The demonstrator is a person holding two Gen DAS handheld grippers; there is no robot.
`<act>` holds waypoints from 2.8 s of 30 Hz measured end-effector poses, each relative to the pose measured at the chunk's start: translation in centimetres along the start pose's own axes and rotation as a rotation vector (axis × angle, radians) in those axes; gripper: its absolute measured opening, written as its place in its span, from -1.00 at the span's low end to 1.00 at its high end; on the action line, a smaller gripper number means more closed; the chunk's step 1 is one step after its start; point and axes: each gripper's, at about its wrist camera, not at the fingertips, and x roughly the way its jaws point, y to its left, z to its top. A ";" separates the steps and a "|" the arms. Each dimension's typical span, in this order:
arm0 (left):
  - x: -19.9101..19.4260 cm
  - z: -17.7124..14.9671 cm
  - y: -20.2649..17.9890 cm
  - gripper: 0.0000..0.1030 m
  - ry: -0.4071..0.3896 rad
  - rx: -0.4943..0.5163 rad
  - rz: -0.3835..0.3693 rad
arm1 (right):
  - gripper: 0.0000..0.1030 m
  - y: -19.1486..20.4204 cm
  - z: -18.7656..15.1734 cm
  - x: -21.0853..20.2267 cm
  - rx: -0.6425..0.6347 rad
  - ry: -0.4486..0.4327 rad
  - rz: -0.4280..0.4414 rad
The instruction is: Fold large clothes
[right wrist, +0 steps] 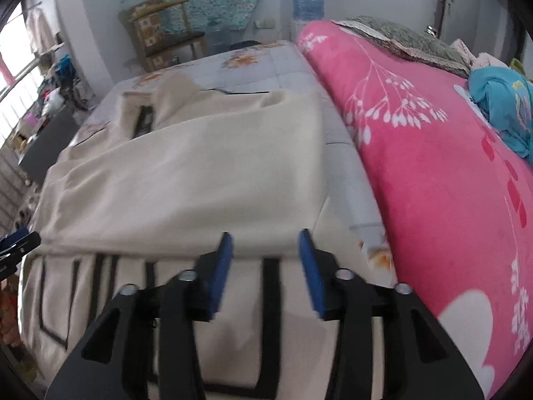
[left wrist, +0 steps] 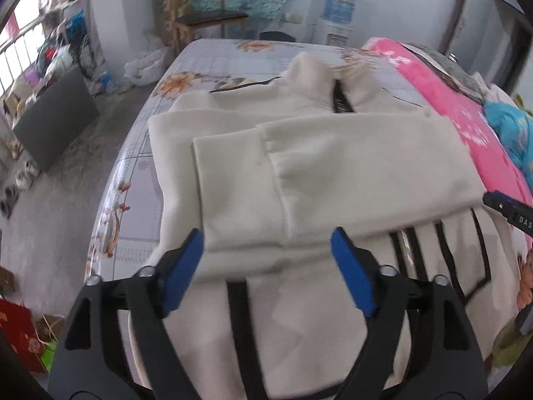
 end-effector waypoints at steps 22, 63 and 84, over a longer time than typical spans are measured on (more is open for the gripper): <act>0.5 -8.1 -1.7 0.85 0.134 0.012 0.074 | 0.71 8.0 -10.0 -0.6 -0.183 0.086 0.075; 0.4 -8.2 -2.0 0.87 0.129 -0.008 0.097 | 0.88 9.0 -10.0 0.2 -0.197 0.094 0.021; 0.3 -8.6 -2.0 0.87 0.115 -0.021 0.102 | 0.88 8.9 -10.1 0.2 -0.193 0.090 0.020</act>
